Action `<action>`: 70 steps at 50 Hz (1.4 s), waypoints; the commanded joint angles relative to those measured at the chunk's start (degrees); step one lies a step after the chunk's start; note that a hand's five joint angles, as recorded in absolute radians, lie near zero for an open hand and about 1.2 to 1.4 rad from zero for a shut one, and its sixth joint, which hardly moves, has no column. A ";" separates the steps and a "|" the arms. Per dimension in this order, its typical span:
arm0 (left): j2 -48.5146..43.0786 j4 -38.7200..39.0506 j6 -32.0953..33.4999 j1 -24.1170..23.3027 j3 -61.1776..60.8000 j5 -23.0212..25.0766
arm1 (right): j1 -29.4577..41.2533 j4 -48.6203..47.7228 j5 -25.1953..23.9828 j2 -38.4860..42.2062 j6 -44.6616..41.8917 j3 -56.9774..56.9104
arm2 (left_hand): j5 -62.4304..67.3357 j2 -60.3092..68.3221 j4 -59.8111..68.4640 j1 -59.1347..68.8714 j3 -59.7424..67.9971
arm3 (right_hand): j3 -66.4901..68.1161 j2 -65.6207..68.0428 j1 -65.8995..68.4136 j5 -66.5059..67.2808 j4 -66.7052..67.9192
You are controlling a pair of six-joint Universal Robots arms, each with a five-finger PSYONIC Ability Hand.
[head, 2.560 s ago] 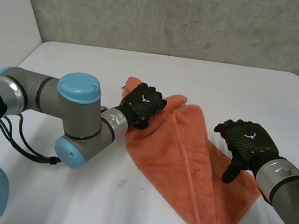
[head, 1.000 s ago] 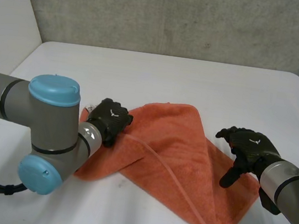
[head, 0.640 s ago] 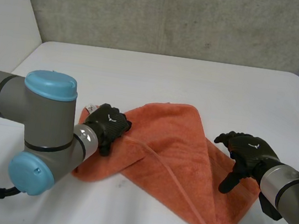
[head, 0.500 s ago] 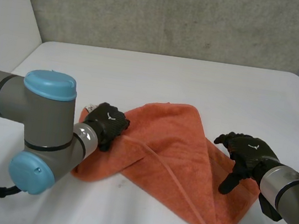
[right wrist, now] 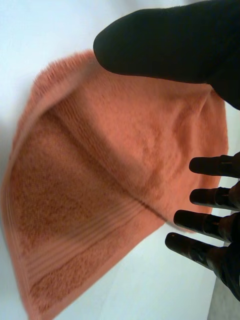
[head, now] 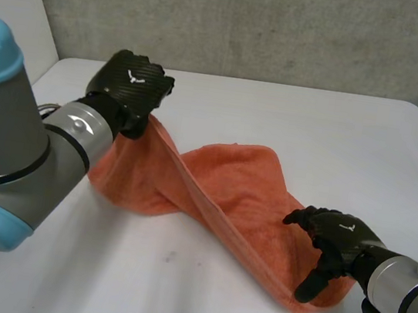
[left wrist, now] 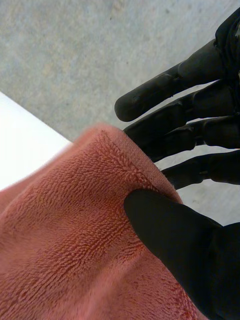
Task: Fold the laundry
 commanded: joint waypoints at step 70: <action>-4.47 35.05 0.34 10.40 6.08 -2.43 | 4.16 -28.78 14.65 10.22 -29.20 -39.41 | 14.55 11.51 11.73 15.01 11.89 | 67.80 67.60 68.24 66.78 66.78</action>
